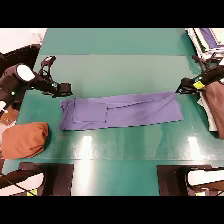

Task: Fold the shirts.

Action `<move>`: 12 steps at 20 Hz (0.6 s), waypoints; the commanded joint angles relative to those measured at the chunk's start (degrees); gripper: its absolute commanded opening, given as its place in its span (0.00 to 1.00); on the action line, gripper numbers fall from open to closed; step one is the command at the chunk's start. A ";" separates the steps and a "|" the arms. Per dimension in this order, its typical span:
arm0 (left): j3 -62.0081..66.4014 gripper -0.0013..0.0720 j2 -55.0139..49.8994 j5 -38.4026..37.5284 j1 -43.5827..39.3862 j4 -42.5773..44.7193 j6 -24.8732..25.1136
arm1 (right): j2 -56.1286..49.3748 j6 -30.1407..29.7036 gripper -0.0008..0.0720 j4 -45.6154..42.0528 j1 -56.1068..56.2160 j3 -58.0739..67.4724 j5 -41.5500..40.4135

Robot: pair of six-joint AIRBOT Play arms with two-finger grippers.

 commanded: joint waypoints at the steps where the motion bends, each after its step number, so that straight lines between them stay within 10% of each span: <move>1: 2.29 0.12 -0.33 -5.51 -0.02 -4.09 0.31 | -0.94 -2.75 0.48 3.72 -6.12 1.03 4.74; 4: 2.27 0.05 -0.35 -4.57 -1.64 -8.07 0.66 | -0.85 -3.23 0.72 6.80 -12.39 -3.02 4.28; 12: 2.01 0.05 -1.44 8.59 -15.41 -9.01 -5.18 | -6.97 -13.42 0.72 21.31 -17.46 -18.27 1.16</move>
